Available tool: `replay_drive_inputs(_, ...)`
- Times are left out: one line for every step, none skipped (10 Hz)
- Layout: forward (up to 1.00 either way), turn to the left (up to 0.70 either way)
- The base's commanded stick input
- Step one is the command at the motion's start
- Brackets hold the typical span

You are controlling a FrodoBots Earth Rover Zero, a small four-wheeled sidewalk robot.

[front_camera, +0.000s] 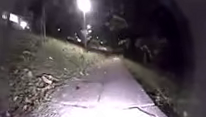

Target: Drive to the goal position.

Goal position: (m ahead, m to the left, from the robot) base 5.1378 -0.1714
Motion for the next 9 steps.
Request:
replay_drive_inputs(0.45, 0.0)
replay_drive_inputs(0.45, 0.0)
replay_drive_inputs(0.45, 0.0)
replay_drive_inputs(0.45, 0.0)
replay_drive_inputs(0.45, 0.0)
replay_drive_inputs(0.45, 0.0)
replay_drive_inputs(0.45, 0.0)
replay_drive_inputs(0.45, 0.0)
replay_drive_inputs(0.45, 0.0)
